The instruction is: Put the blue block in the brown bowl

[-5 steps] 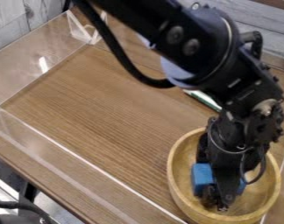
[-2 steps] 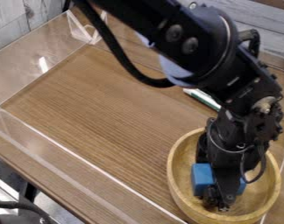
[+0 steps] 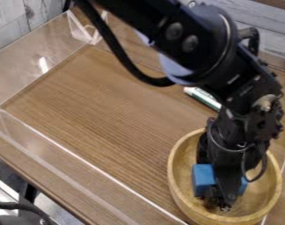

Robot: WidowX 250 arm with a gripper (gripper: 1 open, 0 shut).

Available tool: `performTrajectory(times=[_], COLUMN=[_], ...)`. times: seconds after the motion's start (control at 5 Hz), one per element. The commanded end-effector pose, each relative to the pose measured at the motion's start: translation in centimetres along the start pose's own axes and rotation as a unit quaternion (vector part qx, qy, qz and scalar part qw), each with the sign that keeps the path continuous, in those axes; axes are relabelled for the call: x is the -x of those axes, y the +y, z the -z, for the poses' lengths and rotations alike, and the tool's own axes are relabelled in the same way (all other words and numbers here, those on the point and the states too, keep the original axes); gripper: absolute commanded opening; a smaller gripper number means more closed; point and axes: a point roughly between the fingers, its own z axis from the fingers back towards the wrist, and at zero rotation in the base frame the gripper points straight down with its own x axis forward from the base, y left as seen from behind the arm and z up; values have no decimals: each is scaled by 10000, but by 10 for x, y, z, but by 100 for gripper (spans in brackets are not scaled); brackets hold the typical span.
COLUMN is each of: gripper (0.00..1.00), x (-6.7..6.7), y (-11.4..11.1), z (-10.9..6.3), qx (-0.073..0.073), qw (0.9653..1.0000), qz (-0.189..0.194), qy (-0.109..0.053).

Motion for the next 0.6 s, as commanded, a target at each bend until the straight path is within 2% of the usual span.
performTrajectory(times=[0.0, 0.2, 0.4], gripper=[100, 100, 0], x=[-10, -10, -10], y=[10, 11, 12], z=[-16, -16, -17], qx=[-123, -111, -100], qw=[9992, 9991, 9989], qz=[-136, -191, -242], qy=[-348, -369, -383])
